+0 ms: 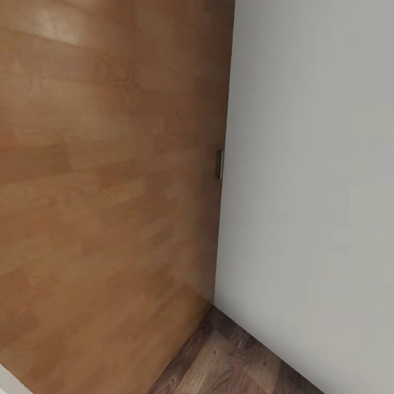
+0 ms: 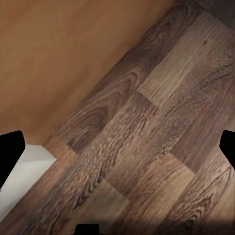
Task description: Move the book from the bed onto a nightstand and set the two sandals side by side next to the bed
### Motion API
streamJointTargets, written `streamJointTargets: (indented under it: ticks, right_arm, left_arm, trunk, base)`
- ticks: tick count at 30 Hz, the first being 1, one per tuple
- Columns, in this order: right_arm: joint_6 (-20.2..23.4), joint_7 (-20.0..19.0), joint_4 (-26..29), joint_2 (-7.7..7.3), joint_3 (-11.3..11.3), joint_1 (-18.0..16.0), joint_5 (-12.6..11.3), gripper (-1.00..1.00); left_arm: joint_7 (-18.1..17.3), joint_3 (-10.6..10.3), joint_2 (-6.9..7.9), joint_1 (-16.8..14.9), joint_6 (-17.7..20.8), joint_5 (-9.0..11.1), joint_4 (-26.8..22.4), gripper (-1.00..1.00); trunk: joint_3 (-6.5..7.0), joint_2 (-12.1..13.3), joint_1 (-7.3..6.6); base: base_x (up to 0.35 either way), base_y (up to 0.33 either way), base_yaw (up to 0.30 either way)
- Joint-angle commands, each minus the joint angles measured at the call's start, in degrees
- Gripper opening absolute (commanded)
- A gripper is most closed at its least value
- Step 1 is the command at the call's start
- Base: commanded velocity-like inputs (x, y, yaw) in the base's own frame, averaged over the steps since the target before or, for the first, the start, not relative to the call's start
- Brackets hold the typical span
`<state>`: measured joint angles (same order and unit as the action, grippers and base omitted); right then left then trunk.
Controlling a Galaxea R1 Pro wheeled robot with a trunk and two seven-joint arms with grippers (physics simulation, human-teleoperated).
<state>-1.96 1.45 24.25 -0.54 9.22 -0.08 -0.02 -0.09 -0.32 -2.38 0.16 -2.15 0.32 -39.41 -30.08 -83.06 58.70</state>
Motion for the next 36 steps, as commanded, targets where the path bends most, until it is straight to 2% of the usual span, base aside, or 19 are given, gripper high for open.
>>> streamJointTargets:
  ticks: [1,27,36]
  right_arm:
    - [-0.2,0.0,0.0,0.02,0.1,0.0,0.0,1.0]
    - [-0.2,0.0,0.0,0.02,0.1,0.0,0.0,1.0]
    - [-0.2,0.0,0.0,0.02,0.1,0.0,0.0,1.0]
  left_arm:
    - [0.0,0.0,0.01,0.0,-0.1,0.0,-0.1,1.0]
    - [0.0,0.0,-0.01,0.0,-0.2,0.0,-0.1,1.0]
    - [0.0,0.0,-0.03,0.0,-0.2,0.0,-0.1,1.0]
  trunk:
    - [-0.04,0.0,0.03]
    - [-0.05,0.0,0.03]
    - [-0.05,0.0,0.03]
  base:
    - [0.264,0.0,-0.026]
    - [0.117,0.0,-0.004]
    - [0.008,0.0,-0.118]
